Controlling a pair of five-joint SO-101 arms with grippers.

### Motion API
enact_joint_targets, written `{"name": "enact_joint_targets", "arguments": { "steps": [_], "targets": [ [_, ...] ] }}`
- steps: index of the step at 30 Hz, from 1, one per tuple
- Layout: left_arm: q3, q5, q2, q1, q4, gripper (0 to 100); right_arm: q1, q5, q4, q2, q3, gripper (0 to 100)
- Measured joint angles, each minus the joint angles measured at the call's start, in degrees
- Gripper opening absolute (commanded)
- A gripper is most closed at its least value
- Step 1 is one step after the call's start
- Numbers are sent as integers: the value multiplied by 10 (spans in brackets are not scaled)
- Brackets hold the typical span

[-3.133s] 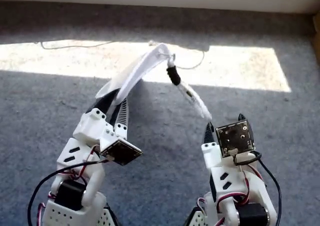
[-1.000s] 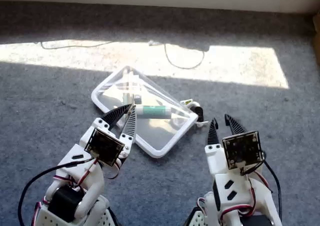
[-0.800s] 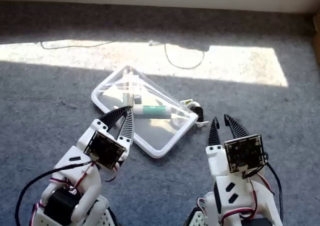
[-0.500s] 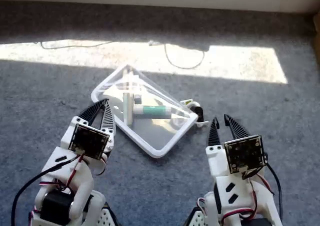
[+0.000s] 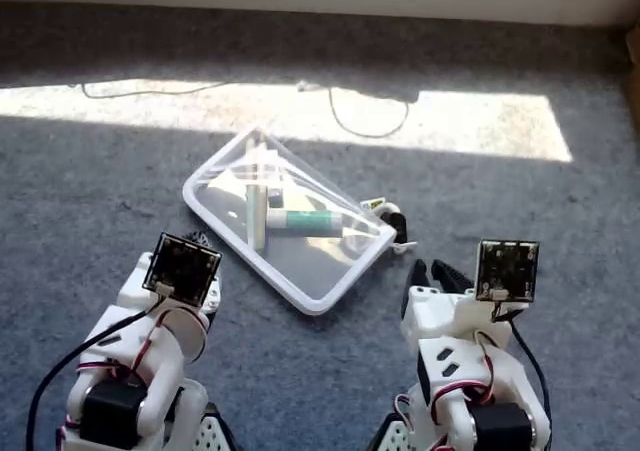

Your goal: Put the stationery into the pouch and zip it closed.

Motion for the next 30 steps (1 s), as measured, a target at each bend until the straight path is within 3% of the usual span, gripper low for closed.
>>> {"name": "enact_joint_targets", "arguments": {
  "steps": [8, 19, 30],
  "targets": [
    [0, 0, -1, 1, 76, 7, 60, -4, 5, 0, 84, 66],
    [88, 0, -1, 0, 79, 7, 62, -4, 5, 0, 183, 66],
    [231, 0, 4, -1, -18, 7, 62, -5, -82, 6, 287, 66]
  ]
}}
